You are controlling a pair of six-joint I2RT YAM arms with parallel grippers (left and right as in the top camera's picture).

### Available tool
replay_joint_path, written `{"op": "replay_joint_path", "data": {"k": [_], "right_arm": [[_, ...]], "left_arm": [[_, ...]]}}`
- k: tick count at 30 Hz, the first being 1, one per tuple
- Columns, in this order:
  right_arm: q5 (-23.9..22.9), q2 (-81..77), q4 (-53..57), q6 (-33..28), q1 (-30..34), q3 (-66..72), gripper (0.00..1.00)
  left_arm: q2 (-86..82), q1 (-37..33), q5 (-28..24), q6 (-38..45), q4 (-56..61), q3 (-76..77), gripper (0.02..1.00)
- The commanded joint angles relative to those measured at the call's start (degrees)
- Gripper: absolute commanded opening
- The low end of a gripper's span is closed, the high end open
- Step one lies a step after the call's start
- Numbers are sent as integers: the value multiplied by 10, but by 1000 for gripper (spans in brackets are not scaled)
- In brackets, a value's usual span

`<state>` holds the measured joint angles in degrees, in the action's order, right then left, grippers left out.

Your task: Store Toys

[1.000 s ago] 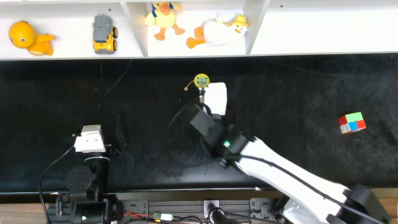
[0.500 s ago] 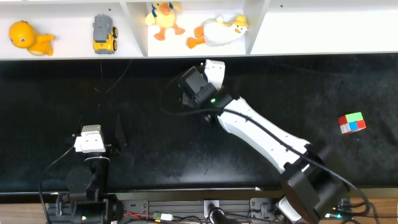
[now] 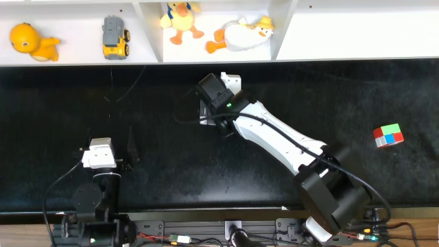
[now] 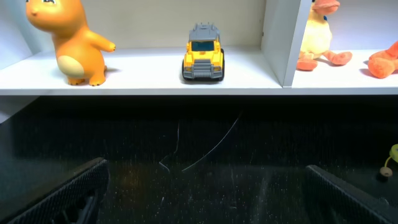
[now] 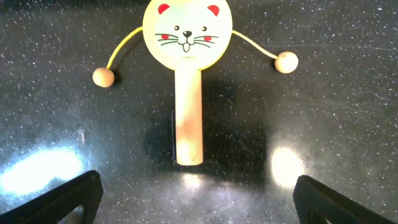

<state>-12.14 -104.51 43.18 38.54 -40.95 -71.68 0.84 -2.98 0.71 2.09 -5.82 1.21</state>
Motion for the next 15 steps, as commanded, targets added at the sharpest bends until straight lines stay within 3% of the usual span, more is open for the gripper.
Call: {"op": "replay_joint_path", "data": {"k": [1, 8, 15], "right_arm": [[1, -9, 1, -20, 1, -18, 996], [1, -16, 1, -72, 1, -18, 996], [-1, -38, -8, -77, 7, -19, 996]], "left_arm": [[-7, 1, 3, 11, 2, -4, 998], [-7, 1, 3, 11, 2, -4, 998], [-7, 1, 3, 11, 2, -4, 998]]}}
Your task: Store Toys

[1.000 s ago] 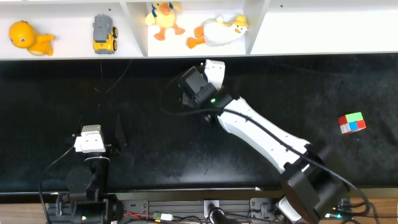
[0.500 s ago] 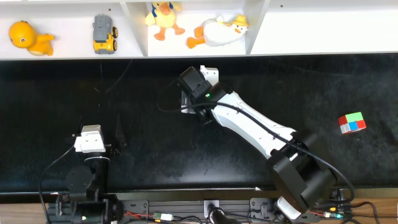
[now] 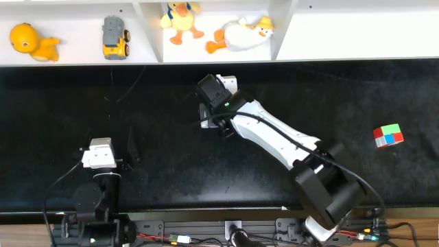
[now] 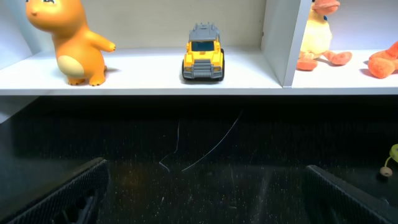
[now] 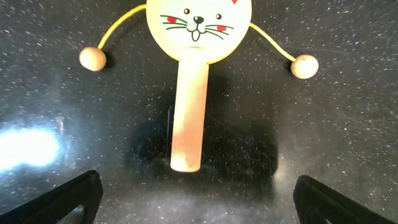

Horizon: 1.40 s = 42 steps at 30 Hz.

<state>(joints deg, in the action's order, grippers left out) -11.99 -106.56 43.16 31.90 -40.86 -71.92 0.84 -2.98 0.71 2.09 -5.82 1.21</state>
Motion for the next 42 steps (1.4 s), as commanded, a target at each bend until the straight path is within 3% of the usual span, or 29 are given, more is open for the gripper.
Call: {"op": "replay_joint_path", "data": {"k": [1, 18, 21, 22, 23, 24, 27, 28, 37, 42], "right_arm": [[-3, -18, -9, -11, 7, -17, 998], [-4, -62, -67, -24, 15, -17, 991], [-5, -64, -68, -24, 15, -17, 807], [-5, -64, -68, -24, 15, -17, 505], [-5, -64, -68, -24, 15, -17, 347], [-5, -64, -68, -24, 15, -17, 264], [-5, -64, -68, -24, 15, -17, 167], [-2, -64, -68, -24, 15, -17, 66], [-3, -26, -42, -24, 16, -17, 42], [-49, 25, 35, -25, 19, -16, 42]], "left_arm": [[-7, 1, 3, 11, 2, -4, 998], [-7, 1, 3, 11, 2, -4, 998], [-7, 1, 3, 11, 2, -4, 998], [-7, 1, 3, 11, 2, -4, 998], [-7, 1, 3, 11, 2, -4, 998], [-7, 1, 3, 11, 2, -4, 998], [-7, 1, 3, 11, 2, -4, 998], [-7, 1, 3, 11, 2, -4, 996], [-7, 1, 3, 11, 2, -4, 998], [-7, 1, 3, 11, 2, -4, 998]]}}
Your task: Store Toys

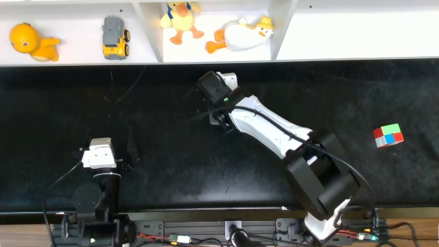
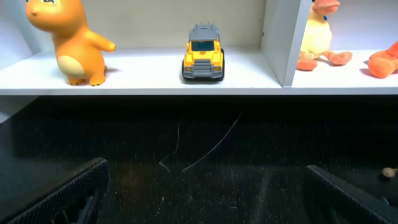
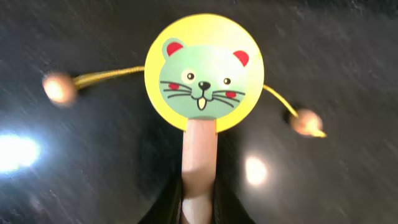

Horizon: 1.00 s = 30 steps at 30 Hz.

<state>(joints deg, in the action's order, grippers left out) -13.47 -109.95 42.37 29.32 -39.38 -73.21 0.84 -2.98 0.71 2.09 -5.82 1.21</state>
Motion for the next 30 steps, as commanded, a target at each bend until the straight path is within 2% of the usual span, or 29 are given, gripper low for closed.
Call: {"op": "replay_joint_path", "data": {"k": [1, 10, 13, 16, 20, 30], "right_arm": [[-41, 75, 61, -2, 8, 2, 42], [-55, 259, 88, -23, 81, 111, 42], [-57, 321, 88, -56, 116, 142, 42], [-57, 377, 88, -128, 187, 151, 62], [-56, 387, 85, -176, 251, 150, 56], [-42, 356, -4, -262, 317, 143, 53]], "left_arm": [[-7, 1, 3, 11, 2, -4, 998], [-7, 1, 3, 11, 2, -4, 998], [-7, 1, 3, 11, 2, -4, 998], [-7, 1, 3, 11, 2, -4, 998], [-7, 1, 3, 11, 2, -4, 998], [-7, 1, 3, 11, 2, -4, 998]]}}
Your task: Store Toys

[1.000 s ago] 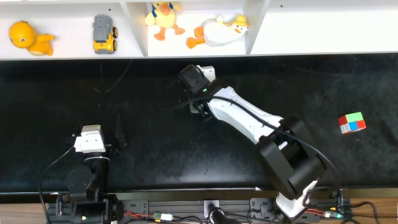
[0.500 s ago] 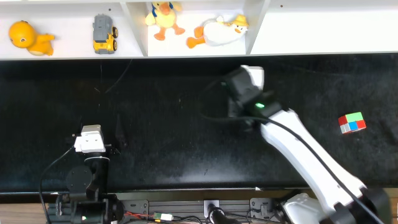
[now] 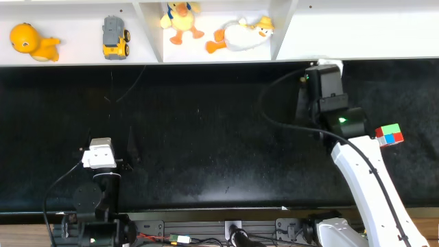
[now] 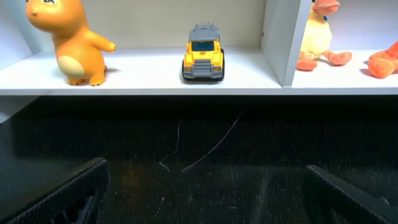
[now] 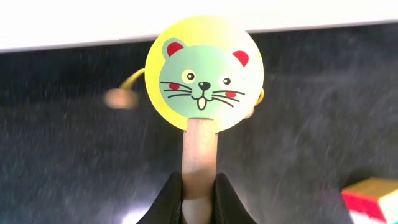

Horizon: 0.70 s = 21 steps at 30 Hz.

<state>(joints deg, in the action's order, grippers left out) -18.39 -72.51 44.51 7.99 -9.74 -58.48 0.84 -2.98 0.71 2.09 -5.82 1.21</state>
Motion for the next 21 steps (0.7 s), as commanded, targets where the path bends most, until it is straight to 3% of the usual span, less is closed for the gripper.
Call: {"op": "replay_joint_path", "data": {"k": [1, 7, 21], "right_arm": [[10, -26, -32, -54, 24, -9, 56], [24, -101, -64, -108, 27, -61, 71], [25, -276, -80, -164, 38, -238, 97]], "left_arm": [[-7, 1, 3, 11, 2, -4, 998], [-7, 1, 3, 11, 2, -4, 998], [-7, 1, 3, 11, 2, -4, 998]]}}
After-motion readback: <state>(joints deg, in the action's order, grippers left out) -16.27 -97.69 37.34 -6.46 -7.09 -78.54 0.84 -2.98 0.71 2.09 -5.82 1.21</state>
